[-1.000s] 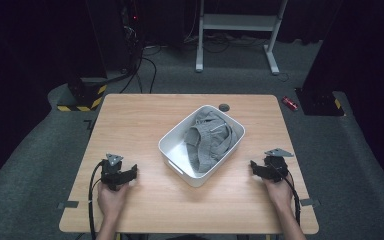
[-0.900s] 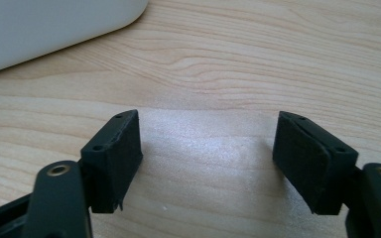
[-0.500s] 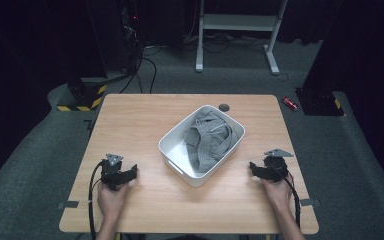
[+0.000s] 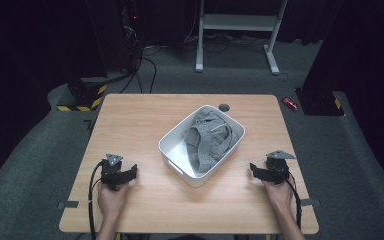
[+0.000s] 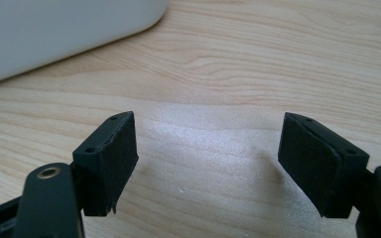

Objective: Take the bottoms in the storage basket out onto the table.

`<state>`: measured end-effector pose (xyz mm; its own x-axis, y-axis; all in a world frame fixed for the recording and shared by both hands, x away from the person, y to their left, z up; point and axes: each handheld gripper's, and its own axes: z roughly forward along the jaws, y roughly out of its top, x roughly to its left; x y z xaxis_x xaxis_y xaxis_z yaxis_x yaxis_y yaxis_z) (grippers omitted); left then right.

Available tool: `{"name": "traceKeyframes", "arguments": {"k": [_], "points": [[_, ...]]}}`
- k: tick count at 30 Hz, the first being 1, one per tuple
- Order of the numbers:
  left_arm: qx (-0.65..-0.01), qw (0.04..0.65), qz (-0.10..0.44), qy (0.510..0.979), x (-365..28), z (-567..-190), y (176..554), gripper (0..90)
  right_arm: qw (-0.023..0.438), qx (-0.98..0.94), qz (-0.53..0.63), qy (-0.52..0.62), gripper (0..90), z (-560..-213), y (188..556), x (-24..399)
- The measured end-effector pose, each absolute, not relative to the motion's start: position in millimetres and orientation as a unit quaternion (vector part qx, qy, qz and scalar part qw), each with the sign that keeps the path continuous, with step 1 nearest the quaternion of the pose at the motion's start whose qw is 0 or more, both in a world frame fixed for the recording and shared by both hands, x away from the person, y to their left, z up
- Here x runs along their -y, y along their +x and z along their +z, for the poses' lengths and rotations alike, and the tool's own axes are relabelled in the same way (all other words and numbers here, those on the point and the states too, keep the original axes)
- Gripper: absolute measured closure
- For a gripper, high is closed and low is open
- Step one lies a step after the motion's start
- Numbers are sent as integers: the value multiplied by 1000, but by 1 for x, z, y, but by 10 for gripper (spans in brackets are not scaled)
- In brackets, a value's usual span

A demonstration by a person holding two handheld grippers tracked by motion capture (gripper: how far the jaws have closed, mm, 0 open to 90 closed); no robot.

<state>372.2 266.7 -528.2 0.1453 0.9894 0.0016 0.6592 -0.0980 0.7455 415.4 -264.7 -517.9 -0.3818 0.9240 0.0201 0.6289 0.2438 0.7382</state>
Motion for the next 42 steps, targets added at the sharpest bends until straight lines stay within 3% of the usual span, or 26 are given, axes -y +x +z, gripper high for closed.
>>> {"name": "traceKeyframes", "arguments": {"k": [42], "points": [[-589,308,265,698,-266,-528,372,239,204,-744,402,494,256,-496,408,266]]}}
